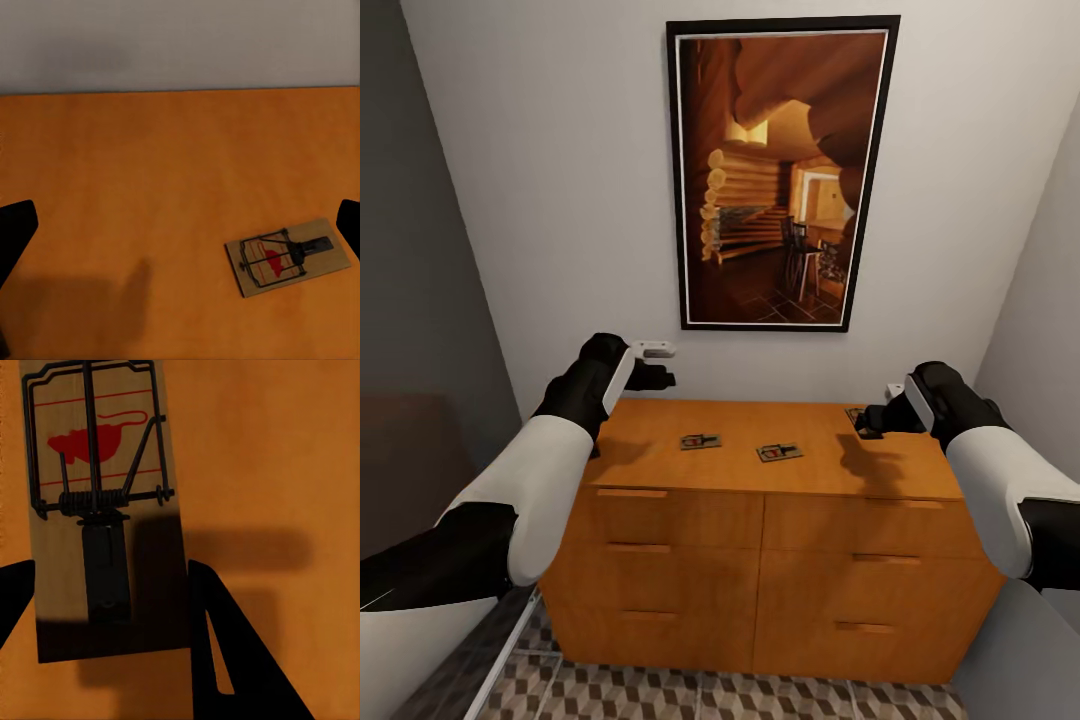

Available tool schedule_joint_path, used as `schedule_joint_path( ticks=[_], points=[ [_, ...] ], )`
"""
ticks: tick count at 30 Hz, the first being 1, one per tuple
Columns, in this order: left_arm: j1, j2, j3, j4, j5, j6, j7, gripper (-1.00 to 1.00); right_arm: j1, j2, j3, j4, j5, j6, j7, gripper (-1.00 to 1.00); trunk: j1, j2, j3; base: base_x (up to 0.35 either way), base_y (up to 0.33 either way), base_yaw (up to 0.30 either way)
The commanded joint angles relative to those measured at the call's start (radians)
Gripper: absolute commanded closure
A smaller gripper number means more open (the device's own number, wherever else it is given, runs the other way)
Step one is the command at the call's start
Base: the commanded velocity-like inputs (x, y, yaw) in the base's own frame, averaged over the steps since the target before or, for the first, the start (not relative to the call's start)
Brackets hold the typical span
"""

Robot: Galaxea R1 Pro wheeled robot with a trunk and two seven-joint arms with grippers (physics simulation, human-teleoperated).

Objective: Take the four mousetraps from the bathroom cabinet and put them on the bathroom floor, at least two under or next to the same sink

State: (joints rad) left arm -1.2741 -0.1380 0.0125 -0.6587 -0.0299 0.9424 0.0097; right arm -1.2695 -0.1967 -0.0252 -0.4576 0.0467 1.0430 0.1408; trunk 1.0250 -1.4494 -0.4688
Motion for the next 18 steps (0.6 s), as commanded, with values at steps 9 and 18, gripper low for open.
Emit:
schedule_joint_path(
  ticks=[9,18],
  points=[
    [-0.001,0.000,0.001,-0.001,-0.002,0.004,0.001,-1.00,-0.001,0.003,-0.002,-0.001,0.001,0.004,0.001,1.00,0.000,-0.001,-0.001,0.000,0.002,0.001],
    [-0.001,0.000,0.001,-0.001,-0.002,0.004,0.001,-1.00,-0.001,0.004,-0.002,-0.001,0.001,0.004,0.000,1.00,0.000,-0.001,-0.001,0.000,0.000,0.160]
  ],
)
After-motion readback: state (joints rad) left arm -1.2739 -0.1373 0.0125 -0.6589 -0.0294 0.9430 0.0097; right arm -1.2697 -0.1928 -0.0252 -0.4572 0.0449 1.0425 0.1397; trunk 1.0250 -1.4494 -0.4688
